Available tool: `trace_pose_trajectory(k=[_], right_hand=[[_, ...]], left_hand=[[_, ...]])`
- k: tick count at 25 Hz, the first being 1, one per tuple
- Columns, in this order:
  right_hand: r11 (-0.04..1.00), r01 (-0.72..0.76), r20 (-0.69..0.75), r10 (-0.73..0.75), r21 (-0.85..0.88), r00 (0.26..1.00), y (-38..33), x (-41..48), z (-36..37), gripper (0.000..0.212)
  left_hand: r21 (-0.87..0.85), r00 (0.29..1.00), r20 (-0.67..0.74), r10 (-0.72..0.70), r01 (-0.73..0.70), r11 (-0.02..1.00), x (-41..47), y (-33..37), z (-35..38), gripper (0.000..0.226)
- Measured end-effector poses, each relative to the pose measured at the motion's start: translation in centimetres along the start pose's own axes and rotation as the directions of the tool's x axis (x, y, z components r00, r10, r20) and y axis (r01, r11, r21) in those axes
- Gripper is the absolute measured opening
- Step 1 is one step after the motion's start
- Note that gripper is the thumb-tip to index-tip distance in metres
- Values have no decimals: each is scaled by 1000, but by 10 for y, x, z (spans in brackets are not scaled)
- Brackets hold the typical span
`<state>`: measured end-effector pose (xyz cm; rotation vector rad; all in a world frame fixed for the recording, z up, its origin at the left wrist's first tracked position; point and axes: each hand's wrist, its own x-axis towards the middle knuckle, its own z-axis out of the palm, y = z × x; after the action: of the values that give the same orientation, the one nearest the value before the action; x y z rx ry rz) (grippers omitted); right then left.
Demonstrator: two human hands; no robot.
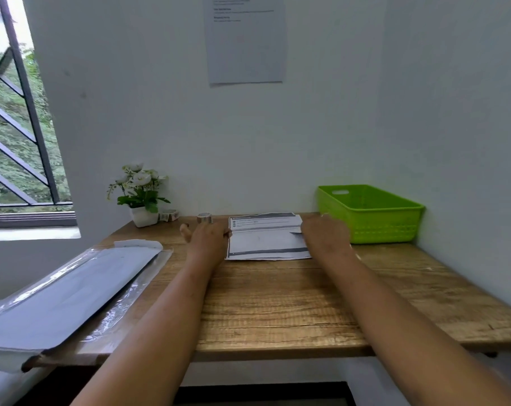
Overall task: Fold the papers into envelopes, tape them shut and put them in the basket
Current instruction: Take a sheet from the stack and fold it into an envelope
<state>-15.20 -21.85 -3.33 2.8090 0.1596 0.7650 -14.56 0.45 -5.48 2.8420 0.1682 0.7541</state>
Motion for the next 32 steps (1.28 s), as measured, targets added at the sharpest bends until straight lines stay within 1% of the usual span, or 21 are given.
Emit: trace_pose_trajectory(k=[1,3,6,9,11,13,15,17,19,21,23,26,28,29,32], right_hand=[[1000,18,78,-17,-10,997,-9,-1,1,34],[999,-8,214,15,-32,977,-14,-3,2,35],[998,-53,303,58,-26,951,-10,0,-4,36],[998,-3,254,-12,61,967,-33,16,-17,33],[984,40,235,-82,175,969,-60,32,-24,33],[949,72,251,-153,306,956,-89,51,-24,32],[911,78,250,-192,405,949,-113,72,-18,33],[889,74,255,-208,452,944,-130,89,-7,35],[875,75,269,-227,478,936,-141,100,4,36],[851,86,253,-249,518,935,-153,106,11,36],[800,119,209,-292,589,933,-169,108,10,35],[654,165,162,-410,739,898,-198,107,0,34],[551,146,161,-469,822,868,-218,104,-9,31],[516,131,166,-489,847,856,-227,101,-13,29],[482,94,198,-519,871,831,-252,92,-19,33]], left_hand=[[-2,1000,-17,-22,22,1000,1,-6,-1,32],[-9,998,-11,-57,57,998,3,-9,0,32],[-44,994,35,-106,108,993,7,-12,-1,28],[-87,976,27,-216,218,972,15,-34,-13,20],[-138,969,16,-248,248,959,25,-51,-19,19],[-198,963,30,-269,269,942,40,-66,-24,24],[-267,961,61,-270,277,923,57,-79,-27,29],[-305,963,109,-247,269,914,68,-87,-26,32],[-325,963,159,-218,259,910,75,-93,-22,28],[-336,957,214,-196,260,905,78,-103,-23,24],[-345,944,243,-222,298,890,78,-123,-28,22],[-376,912,243,-329,401,835,73,-156,-34,27],[-354,883,251,-396,465,812,67,-175,-36,29],[-343,868,245,-431,494,799,65,-183,-37,30],[-359,839,241,-488,544,758,57,-202,-41,34]])
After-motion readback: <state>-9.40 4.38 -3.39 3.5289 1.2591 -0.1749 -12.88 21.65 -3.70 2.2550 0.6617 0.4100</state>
